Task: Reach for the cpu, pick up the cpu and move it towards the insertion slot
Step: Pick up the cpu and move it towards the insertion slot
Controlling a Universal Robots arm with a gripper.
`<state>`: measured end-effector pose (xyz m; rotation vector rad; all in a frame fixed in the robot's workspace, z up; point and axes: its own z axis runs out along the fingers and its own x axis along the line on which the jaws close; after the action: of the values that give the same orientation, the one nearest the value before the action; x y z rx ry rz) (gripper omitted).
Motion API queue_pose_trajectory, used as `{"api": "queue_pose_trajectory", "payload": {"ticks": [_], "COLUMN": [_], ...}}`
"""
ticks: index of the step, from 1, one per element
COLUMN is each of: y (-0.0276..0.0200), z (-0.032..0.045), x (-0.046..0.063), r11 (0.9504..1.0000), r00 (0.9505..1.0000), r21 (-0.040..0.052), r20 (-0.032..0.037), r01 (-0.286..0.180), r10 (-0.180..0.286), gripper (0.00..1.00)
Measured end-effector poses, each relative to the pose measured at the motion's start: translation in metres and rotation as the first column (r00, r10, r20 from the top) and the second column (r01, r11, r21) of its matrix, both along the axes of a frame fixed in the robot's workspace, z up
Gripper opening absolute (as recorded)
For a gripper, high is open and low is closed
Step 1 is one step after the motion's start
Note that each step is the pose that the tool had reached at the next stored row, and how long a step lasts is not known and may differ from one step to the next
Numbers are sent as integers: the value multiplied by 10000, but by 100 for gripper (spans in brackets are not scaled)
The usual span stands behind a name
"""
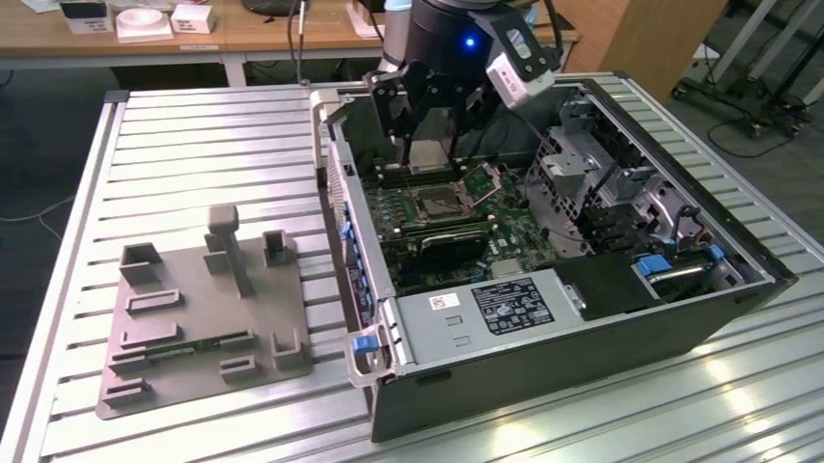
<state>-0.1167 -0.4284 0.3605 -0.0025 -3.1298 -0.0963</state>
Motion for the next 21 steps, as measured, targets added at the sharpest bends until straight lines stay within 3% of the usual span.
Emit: {"api": "queue_pose_trajectory", "payload": {"ticks": [9, 16, 21], "y": [69, 213, 279], "z": [-3, -8, -10], "x": [109, 117, 153], "r11": [10000, 10000, 10000], "r00": [10000, 10000, 10000], "r21": [0, 0, -1], "r20": [0, 9, 8], "r01": [2, -1, -1], "r10": [-2, 1, 1], "gripper": [55, 55, 55]}}
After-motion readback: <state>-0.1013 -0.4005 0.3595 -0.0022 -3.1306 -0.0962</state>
